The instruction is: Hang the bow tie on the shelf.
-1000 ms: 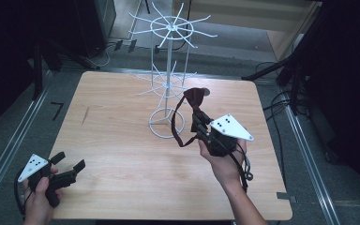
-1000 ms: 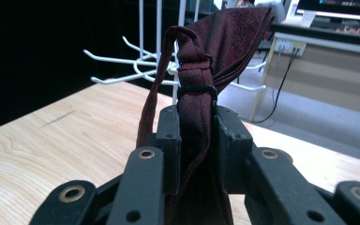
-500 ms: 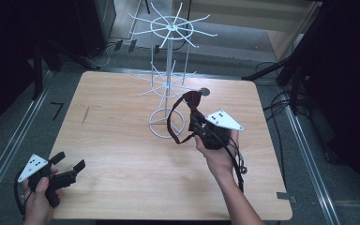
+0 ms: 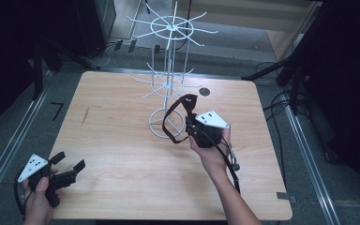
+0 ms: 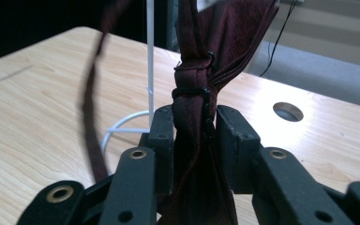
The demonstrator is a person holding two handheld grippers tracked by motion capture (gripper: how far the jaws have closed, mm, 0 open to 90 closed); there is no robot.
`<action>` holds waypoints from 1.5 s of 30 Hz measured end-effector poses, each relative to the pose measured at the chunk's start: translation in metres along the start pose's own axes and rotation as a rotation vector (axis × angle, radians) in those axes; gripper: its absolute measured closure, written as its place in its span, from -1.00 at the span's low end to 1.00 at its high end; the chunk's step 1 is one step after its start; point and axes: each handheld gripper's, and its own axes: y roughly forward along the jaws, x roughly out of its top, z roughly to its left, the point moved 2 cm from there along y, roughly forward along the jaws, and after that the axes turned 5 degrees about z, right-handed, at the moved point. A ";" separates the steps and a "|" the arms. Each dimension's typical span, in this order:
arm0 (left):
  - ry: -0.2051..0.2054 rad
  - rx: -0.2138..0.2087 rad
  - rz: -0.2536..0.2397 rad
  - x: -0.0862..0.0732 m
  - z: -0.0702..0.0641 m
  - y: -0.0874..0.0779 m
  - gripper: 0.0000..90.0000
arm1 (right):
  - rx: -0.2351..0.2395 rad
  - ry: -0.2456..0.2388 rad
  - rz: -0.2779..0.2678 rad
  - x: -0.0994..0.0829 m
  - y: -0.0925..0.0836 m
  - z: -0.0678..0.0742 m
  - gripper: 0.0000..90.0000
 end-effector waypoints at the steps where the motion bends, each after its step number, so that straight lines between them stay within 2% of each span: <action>1: 0.001 0.000 0.001 0.000 0.000 0.000 -0.81 | -0.002 -0.006 0.009 -0.001 0.003 0.000 0.51; 8: -0.001 -0.001 0.002 0.000 0.000 0.000 -0.81 | -0.010 -0.011 0.044 -0.010 0.011 -0.003 0.41; 11: 0.000 -0.001 0.003 0.000 0.000 0.000 -0.81 | -0.030 -0.005 0.050 -0.013 0.012 -0.006 0.22; 16: 0.000 0.001 0.002 0.000 0.000 0.000 -0.81 | -0.026 0.008 0.046 -0.017 0.009 -0.014 -0.14; 22: 0.000 0.002 0.002 0.000 0.000 0.000 -0.81 | -0.027 0.028 0.046 -0.025 0.001 -0.028 -0.40; 35: -0.001 0.007 0.002 0.000 0.000 0.000 -0.81 | -0.036 0.098 0.066 -0.050 -0.014 -0.063 -0.49; 45: 0.000 0.008 0.001 0.000 0.000 0.000 -0.81 | -0.061 0.141 0.079 -0.072 -0.025 -0.088 -0.50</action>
